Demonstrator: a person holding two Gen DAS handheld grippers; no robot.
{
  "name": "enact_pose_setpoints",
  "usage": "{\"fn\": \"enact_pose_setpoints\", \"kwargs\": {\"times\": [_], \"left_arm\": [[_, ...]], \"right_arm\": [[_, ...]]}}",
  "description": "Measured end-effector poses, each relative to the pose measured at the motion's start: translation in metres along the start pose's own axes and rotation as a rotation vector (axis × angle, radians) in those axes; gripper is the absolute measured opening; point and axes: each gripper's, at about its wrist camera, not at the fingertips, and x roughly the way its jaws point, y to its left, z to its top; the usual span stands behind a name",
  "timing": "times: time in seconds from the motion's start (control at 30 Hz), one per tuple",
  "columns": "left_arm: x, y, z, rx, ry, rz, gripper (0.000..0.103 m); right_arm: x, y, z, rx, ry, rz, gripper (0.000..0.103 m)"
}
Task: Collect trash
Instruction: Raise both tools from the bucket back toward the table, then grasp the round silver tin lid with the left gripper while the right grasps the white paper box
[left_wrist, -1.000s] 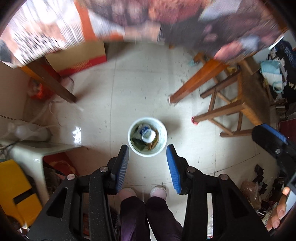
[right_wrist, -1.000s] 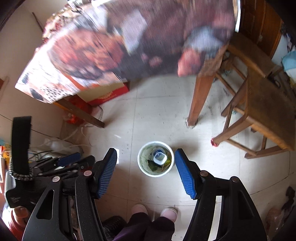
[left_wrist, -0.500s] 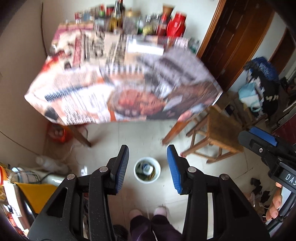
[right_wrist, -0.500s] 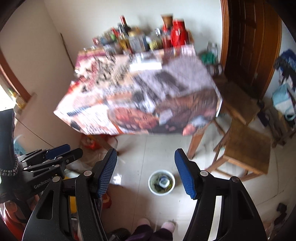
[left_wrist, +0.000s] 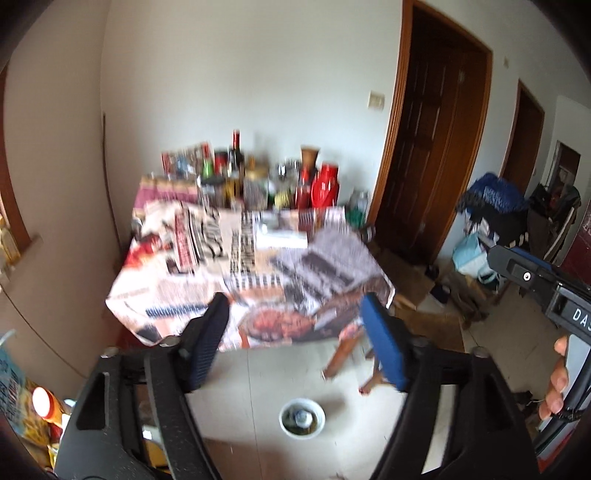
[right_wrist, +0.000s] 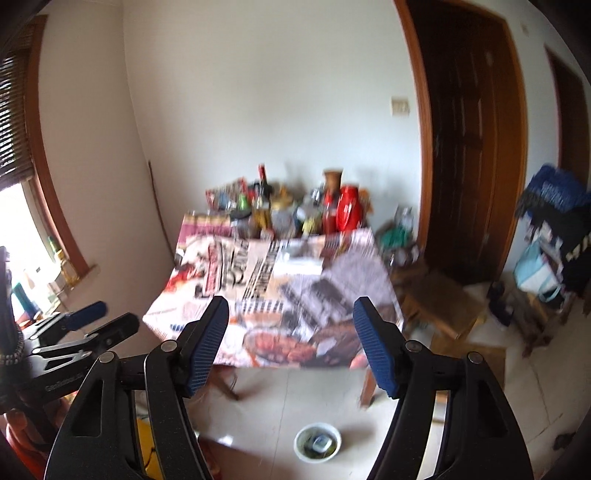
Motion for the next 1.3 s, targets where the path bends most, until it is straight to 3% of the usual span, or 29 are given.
{"fn": "enact_pose_setpoints", "kwargs": {"times": [0.03,0.07,0.13,0.2,0.27,0.6,1.03,1.3], "left_arm": [[-0.006,0.001,0.001,0.003,-0.018,0.003,0.096],[-0.014,0.002,0.002,0.003,-0.049,0.013,0.101],[-0.023,0.004,0.002,0.009,-0.084,0.018,0.101],[-0.027,0.005,0.004,0.022,-0.088,0.009,0.102],[-0.025,0.006,0.005,0.027,-0.087,0.010,0.102],[0.019,0.005,0.028,-0.002,-0.071,0.030,0.102],[0.157,-0.027,0.123,-0.077,-0.065,0.096,0.102],[0.218,-0.038,0.156,-0.111,-0.046,0.149,0.102]], "right_arm": [[-0.005,0.002,0.001,-0.006,-0.021,-0.010,0.071],[-0.009,0.004,0.002,-0.008,-0.039,-0.018,0.075],[-0.017,0.008,0.002,-0.008,-0.074,-0.026,0.080],[-0.020,0.011,0.003,-0.009,-0.092,-0.032,0.094],[-0.018,0.012,0.004,-0.008,-0.109,-0.042,0.102],[0.022,-0.002,0.023,-0.064,-0.106,-0.027,0.102],[0.129,-0.075,0.105,-0.111,-0.077,0.061,0.102],[0.188,-0.103,0.133,-0.148,-0.022,0.097,0.102]]}}
